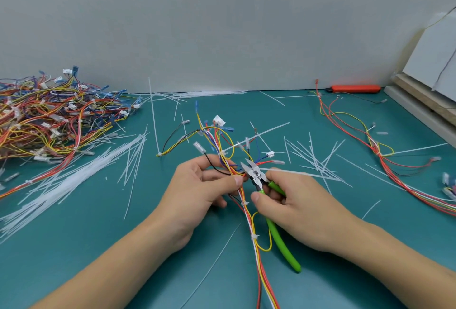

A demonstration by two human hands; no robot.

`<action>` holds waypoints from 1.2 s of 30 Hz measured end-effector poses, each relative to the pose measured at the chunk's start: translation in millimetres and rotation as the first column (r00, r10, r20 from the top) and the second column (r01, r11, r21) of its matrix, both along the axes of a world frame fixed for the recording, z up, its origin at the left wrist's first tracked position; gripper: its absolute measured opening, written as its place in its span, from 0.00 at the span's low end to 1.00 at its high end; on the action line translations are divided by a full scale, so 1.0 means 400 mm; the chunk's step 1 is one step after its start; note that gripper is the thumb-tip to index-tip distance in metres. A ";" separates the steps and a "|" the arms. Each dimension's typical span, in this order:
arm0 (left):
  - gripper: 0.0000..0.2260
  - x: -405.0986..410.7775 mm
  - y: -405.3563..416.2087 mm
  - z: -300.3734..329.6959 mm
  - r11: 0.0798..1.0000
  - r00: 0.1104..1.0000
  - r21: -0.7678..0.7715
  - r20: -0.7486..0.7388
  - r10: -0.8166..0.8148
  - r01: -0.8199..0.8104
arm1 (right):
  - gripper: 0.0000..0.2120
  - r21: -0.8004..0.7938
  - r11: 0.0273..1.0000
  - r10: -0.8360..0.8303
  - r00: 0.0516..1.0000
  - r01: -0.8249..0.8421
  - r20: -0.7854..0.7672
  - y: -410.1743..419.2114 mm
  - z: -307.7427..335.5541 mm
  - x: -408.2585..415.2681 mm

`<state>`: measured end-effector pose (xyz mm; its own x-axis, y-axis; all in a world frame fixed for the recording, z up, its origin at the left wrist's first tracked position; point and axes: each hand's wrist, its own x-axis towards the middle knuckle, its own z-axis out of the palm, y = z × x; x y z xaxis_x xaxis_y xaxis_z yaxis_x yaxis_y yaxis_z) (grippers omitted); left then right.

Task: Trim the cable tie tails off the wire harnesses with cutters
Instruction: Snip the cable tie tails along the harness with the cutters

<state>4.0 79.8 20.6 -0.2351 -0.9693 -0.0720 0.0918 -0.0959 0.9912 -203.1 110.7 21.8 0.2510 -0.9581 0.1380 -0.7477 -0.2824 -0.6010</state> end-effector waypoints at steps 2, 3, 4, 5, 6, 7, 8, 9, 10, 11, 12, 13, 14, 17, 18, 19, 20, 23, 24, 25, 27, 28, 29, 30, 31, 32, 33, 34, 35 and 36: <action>0.15 -0.001 0.000 0.000 1.000 1.000 0.001 -0.006 0.004 -0.004 | 0.17 -0.009 1.000 -0.006 1.000 0.006 -0.030 0.001 0.001 0.003; 0.15 -0.001 0.000 0.000 1.000 1.000 0.002 -0.009 0.003 -0.003 | 0.17 -0.013 1.000 -0.005 0.999 0.004 -0.052 0.001 0.002 0.006; 0.15 -0.002 0.001 0.000 1.000 1.000 0.003 -0.010 0.002 -0.002 | 0.17 -0.015 1.000 -0.002 0.997 0.001 -0.072 0.002 0.004 0.009; 0.15 -0.002 0.001 0.000 1.000 1.000 0.003 -0.011 0.002 -0.002 | 0.17 -0.016 1.000 0.000 0.996 -0.002 -0.084 0.003 0.006 0.010; 0.15 -0.003 0.001 0.001 1.000 1.000 0.003 -0.010 0.003 -0.003 | 0.17 -0.015 1.000 0.000 0.996 -0.001 -0.087 0.003 0.007 0.011; 0.15 -0.002 0.001 0.001 1.000 1.000 0.001 -0.007 0.004 -0.004 | 0.17 -0.013 1.000 -0.003 0.996 0.002 -0.084 0.004 0.008 0.012; 0.15 -0.003 0.001 0.001 1.000 1.000 0.001 -0.005 0.005 -0.005 | 0.17 -0.010 1.000 -0.006 0.997 0.006 -0.080 0.005 0.009 0.012; 0.15 -0.003 0.001 0.001 1.000 1.000 0.001 -0.004 0.006 -0.006 | 0.17 -0.010 1.000 -0.009 0.997 0.008 -0.077 0.005 0.009 0.012; 0.15 -0.002 0.001 0.001 1.000 1.000 0.001 -0.005 0.005 -0.005 | 0.17 -0.012 1.000 -0.009 0.997 0.008 -0.071 0.007 0.009 0.012; 0.15 -0.003 0.001 0.002 1.000 1.000 0.001 -0.007 0.004 -0.004 | 0.17 -0.017 1.000 -0.009 0.998 0.008 -0.060 0.007 0.008 0.013; 0.15 -0.003 0.001 0.002 1.000 1.000 0.002 -0.009 0.003 -0.003 | 0.17 -0.023 1.000 -0.012 0.999 0.011 -0.044 0.008 0.007 0.012; 0.15 -0.003 0.001 0.002 1.000 1.000 0.002 -0.012 0.003 -0.003 | 0.17 -0.029 0.999 -0.019 0.999 0.018 -0.028 0.008 0.006 0.011; 0.15 -0.003 0.001 0.003 1.000 1.000 0.002 -0.013 0.002 -0.002 | 0.17 -0.029 0.999 -0.030 1.000 0.030 -0.008 0.008 0.006 0.010; 0.15 -0.003 0.003 0.005 1.000 1.000 -0.002 -0.002 -0.009 0.009 | 0.17 0.001 0.996 -0.089 0.995 0.089 0.033 0.005 0.013 0.007; 0.15 -0.004 0.003 0.005 1.000 1.000 -0.005 0.005 -0.014 0.014 | 0.18 0.004 0.994 -0.106 0.994 0.106 0.023 0.003 0.016 0.005; 0.14 -0.004 0.004 0.005 1.000 1.000 -0.009 0.010 -0.016 0.017 | 0.19 0.006 0.993 -0.115 0.993 0.115 0.014 0.003 0.018 0.002; 0.14 -0.004 0.004 0.005 1.000 1.000 -0.014 0.014 -0.017 0.017 | 0.20 0.011 0.993 -0.114 0.993 0.114 0.014 0.002 0.018 0.000; 0.10 -0.004 0.007 0.005 1.000 1.000 -0.022 0.018 -0.014 0.015 | 0.19 0.017 0.997 -0.082 0.996 0.081 0.028 0.005 0.016 -0.003; 0.09 -0.004 0.008 0.006 1.000 1.000 -0.022 0.019 -0.016 0.016 | 0.19 0.014 0.997 -0.079 0.996 0.079 0.026 0.006 0.015 -0.002; 0.08 -0.004 0.009 0.006 1.000 1.000 -0.022 0.019 -0.018 0.018 | 0.19 0.017 0.996 -0.083 0.996 0.082 0.029 0.006 0.015 -0.001; 0.08 -0.003 0.009 0.007 1.000 1.000 -0.022 0.021 -0.020 0.021 | 0.19 0.019 0.996 -0.089 0.995 0.089 0.039 0.006 0.015 0.000; 0.08 -0.004 0.009 0.007 1.000 0.999 -0.022 0.024 -0.021 0.021 | 0.20 0.015 0.996 -0.089 0.995 0.089 0.041 0.005 0.015 0.000; 0.08 -0.004 0.008 0.007 1.000 0.999 -0.022 0.026 -0.020 0.021 | 0.20 0.016 0.996 -0.087 0.995 0.086 0.041 0.005 0.015 0.001; 0.09 -0.003 0.008 0.006 1.000 0.999 -0.022 0.027 -0.018 0.019 | 0.20 0.019 0.996 -0.084 0.996 0.083 0.042 0.005 0.016 0.001; 0.10 -0.003 0.007 0.005 1.000 0.999 -0.023 0.028 -0.016 0.016 | 0.20 0.019 0.997 -0.080 0.996 0.079 0.042 0.005 0.016 0.001; 0.11 -0.004 0.007 0.005 1.000 0.999 -0.023 0.029 -0.014 0.015 | 0.21 0.013 0.997 -0.075 0.996 0.075 0.041 0.005 0.016 0.001; 0.12 -0.004 0.006 0.004 1.000 0.999 -0.024 0.031 -0.013 0.014 | 0.21 0.007 0.997 -0.072 0.997 0.072 0.038 0.004 0.015 0.001; 0.13 -0.004 0.006 0.004 1.000 0.999 -0.025 0.033 -0.013 0.014 | 0.21 0.006 0.997 -0.073 0.997 0.073 0.040 0.004 0.015 0.001; 0.13 -0.004 0.006 0.004 1.000 0.999 -0.025 0.034 -0.013 0.014 | 0.21 0.008 0.997 -0.076 0.996 0.076 0.045 0.004 0.014 0.001; 0.14 -0.004 0.005 0.003 1.000 0.999 -0.024 0.035 -0.012 0.013 | 0.21 0.007 0.997 -0.079 0.996 0.078 0.051 0.004 0.013 0.000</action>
